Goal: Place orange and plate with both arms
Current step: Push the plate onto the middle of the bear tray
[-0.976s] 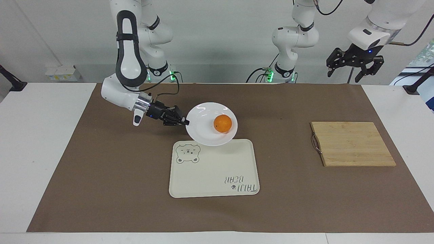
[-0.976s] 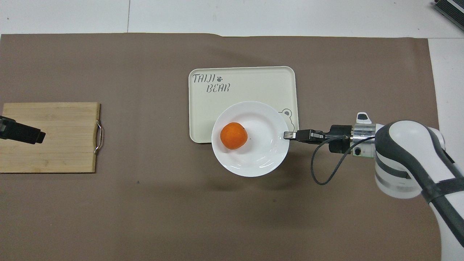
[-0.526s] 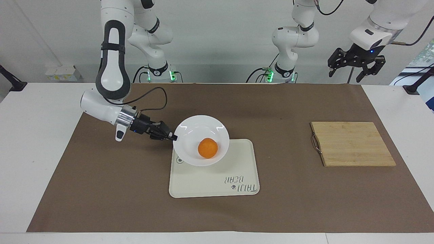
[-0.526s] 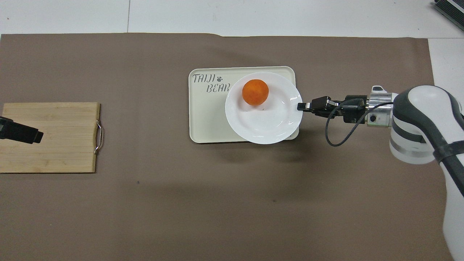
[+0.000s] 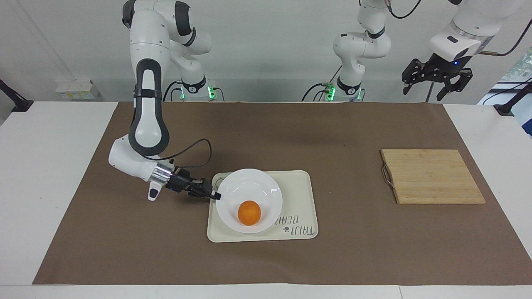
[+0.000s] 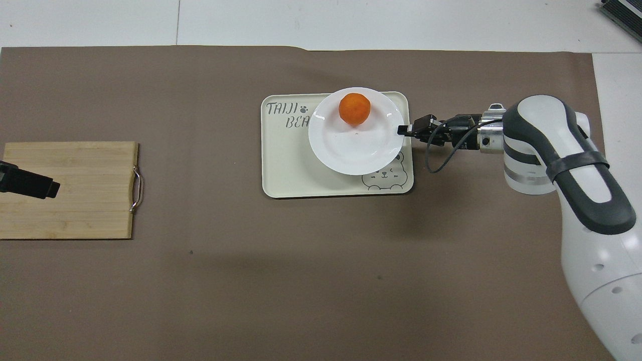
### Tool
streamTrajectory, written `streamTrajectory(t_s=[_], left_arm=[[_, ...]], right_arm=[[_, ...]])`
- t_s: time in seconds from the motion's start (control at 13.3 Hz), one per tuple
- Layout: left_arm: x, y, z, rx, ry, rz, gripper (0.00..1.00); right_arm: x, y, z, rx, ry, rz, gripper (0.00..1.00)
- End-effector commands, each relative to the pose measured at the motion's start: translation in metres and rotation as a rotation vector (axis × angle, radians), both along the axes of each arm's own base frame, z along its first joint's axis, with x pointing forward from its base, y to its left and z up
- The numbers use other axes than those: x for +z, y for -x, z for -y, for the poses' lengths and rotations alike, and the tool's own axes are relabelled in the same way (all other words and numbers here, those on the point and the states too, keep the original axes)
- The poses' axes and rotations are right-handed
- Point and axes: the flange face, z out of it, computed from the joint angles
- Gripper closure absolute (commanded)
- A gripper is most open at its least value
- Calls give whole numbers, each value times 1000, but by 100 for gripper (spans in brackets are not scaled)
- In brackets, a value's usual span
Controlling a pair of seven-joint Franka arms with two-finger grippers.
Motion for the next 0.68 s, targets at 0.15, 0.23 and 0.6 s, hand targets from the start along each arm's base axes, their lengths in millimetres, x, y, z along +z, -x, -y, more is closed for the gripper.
streamTrajectory(t_s=[0.15,0.23,0.6], left_arm=[[2,3,-3,14,-17,10,0],[2,3,-3,14,-17,10,0],[2,3,-3,14,-17,13,0]], right_arm=[[1,-5,-16,36,-6,67,100],[-2,-2,-18,45,-5,67,100],[-10,-3,-23,18,-29,78,100]])
